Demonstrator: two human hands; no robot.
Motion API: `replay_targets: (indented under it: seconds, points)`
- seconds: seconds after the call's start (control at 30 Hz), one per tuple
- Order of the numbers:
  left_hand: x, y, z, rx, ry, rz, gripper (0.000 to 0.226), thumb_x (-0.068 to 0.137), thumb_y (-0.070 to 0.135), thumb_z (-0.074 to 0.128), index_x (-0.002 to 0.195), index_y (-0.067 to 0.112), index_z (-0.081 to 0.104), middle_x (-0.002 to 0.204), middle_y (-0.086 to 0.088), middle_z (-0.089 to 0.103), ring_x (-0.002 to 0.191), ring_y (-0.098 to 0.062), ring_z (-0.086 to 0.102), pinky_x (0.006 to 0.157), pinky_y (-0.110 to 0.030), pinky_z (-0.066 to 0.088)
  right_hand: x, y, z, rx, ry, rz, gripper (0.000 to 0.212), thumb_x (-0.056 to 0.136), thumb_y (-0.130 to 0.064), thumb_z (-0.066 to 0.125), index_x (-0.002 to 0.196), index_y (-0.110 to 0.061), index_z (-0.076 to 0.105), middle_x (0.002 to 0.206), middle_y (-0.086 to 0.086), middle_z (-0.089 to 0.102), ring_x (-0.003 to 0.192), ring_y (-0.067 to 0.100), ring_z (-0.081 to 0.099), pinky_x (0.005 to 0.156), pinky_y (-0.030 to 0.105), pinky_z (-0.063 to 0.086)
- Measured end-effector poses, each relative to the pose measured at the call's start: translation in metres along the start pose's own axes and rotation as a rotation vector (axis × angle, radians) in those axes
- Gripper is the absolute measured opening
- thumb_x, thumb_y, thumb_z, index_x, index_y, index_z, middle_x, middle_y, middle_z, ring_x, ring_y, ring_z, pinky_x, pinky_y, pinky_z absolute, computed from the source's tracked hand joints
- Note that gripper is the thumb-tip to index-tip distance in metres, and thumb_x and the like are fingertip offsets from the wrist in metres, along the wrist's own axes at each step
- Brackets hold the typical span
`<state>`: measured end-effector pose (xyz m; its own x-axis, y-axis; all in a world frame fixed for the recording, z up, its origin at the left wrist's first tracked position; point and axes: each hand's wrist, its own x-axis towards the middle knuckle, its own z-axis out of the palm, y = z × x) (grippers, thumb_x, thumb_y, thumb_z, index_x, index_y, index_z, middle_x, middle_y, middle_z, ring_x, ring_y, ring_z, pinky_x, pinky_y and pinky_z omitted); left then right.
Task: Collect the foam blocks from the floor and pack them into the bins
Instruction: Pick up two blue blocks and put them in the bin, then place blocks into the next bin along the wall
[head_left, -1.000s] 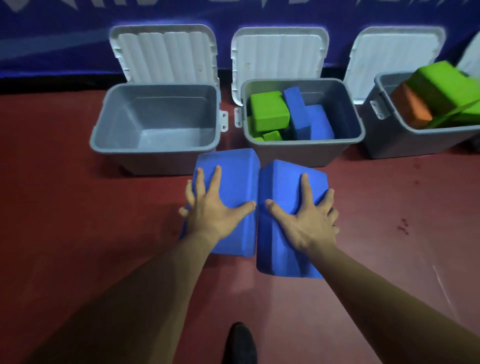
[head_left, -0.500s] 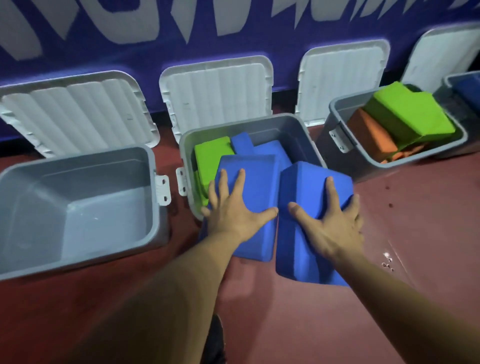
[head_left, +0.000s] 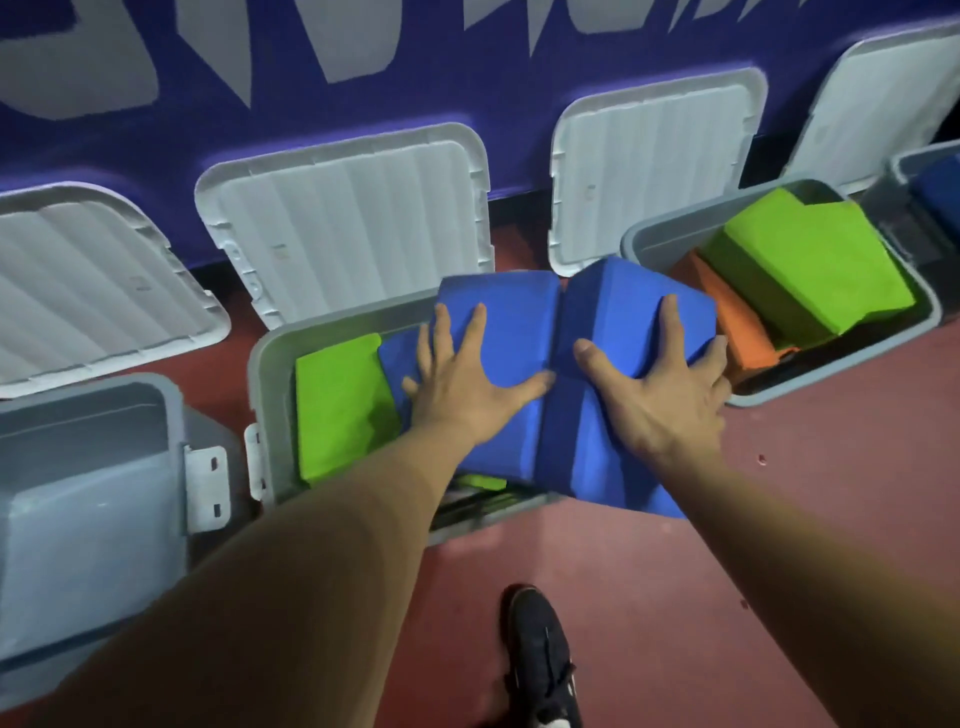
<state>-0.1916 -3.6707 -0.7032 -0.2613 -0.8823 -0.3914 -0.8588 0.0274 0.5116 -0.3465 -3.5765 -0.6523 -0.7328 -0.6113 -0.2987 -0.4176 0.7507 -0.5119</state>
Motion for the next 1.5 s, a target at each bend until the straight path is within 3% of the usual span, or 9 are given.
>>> replay_targets:
  seconds: [0.13,0.3,0.43,0.6,0.73,0.87,1.17,1.37,1.5]
  points:
    - [0.037,0.011,0.018,-0.016,0.015,-0.028,0.090,0.083,0.086,0.037,0.159,0.044,0.012,0.169,0.011,-0.011,0.155,-0.015,-0.007,0.120,-0.063,0.009,0.047,-0.008,0.010,-0.090,-0.088,-0.076,0.107,0.068,-0.091,0.056,0.154,-0.058,0.001,0.169,0.009,-0.010,0.153,0.039,0.006,0.117,0.061,0.015]
    - [0.061,0.001,0.027,0.019,0.129,-0.045,0.073,0.096,0.072,0.030,0.159,0.037,0.021,0.170,0.008,0.004,0.155,-0.016,0.007,0.122,-0.055,0.009,0.078,-0.027,0.045,-0.138,-0.227,-0.150,0.110,0.065,-0.097,0.051,0.154,-0.057,-0.001,0.169,0.009,-0.012,0.153,0.038,0.005,0.116,0.061,0.016]
    - [0.075,-0.019,0.028,0.003,0.231,-0.106,0.074,0.092,0.066,0.018,0.157,0.033,0.030,0.169,0.005,0.016,0.152,-0.020,0.019,0.122,-0.051,0.014,0.094,-0.039,0.078,-0.162,-0.318,-0.198,0.108,0.067,-0.098,0.045,0.155,-0.056,0.000,0.169,0.012,-0.013,0.155,0.034,-0.002,0.118,0.061,0.012]
    - [0.067,-0.046,0.038,-0.021,0.300,-0.196,0.085,0.086,0.069,0.003,0.156,0.033,0.033,0.167,0.006,0.021,0.150,-0.020,0.023,0.121,-0.050,0.017,0.097,-0.039,0.104,-0.236,-0.332,-0.276,0.088,0.084,-0.087,0.038,0.158,-0.052,0.004,0.169,0.013,-0.008,0.155,0.033,-0.003,0.121,0.058,0.010]
    - [0.051,-0.062,0.042,-0.051,0.298,-0.244,0.084,0.086,0.069,0.001,0.157,0.035,0.030,0.167,0.008,0.019,0.150,-0.019,0.022,0.121,-0.048,0.016,0.086,-0.034,0.115,-0.301,-0.326,-0.344,0.074,0.093,-0.077,0.032,0.158,-0.051,0.006,0.169,0.015,-0.004,0.155,0.033,-0.001,0.122,0.058,0.008]
    - [0.028,-0.088,0.035,-0.082,0.309,-0.281,0.070,0.094,0.060,0.013,0.157,0.035,0.029,0.168,0.008,0.018,0.151,-0.021,0.022,0.121,-0.050,0.016,0.060,-0.037,0.129,-0.374,-0.354,-0.412,0.071,0.096,-0.074,0.030,0.159,-0.050,0.007,0.168,0.017,-0.002,0.155,0.034,0.000,0.121,0.058,0.007]
    - [-0.123,-0.209,-0.015,-0.079,0.555,-0.347,0.070,0.094,0.062,0.018,0.153,0.032,0.041,0.161,0.005,0.036,0.145,-0.022,0.034,0.118,-0.046,0.022,-0.102,-0.077,0.173,-0.454,-0.411,-0.736,0.069,0.097,-0.072,0.031,0.159,-0.049,0.010,0.168,0.017,0.004,0.154,0.034,0.004,0.119,0.058,0.013]
    - [-0.302,-0.319,-0.015,-0.073,0.826,-0.427,0.051,0.101,0.047,0.042,0.140,0.019,0.060,0.146,-0.005,0.057,0.127,-0.025,0.057,0.105,-0.045,0.041,-0.297,-0.070,0.215,-0.483,-0.513,-1.000,0.071,0.095,-0.072,0.035,0.159,-0.048,0.013,0.168,0.018,0.008,0.154,0.036,0.008,0.119,0.060,0.014]
    - [-0.439,-0.381,0.002,-0.110,0.850,-0.613,0.059,0.099,0.052,0.036,0.142,0.018,0.058,0.146,-0.008,0.056,0.129,-0.029,0.056,0.104,-0.046,0.041,-0.444,-0.037,0.242,-0.544,-0.631,-1.251,0.072,0.096,-0.071,0.033,0.159,-0.048,0.008,0.168,0.017,0.004,0.154,0.037,0.003,0.119,0.060,0.010]
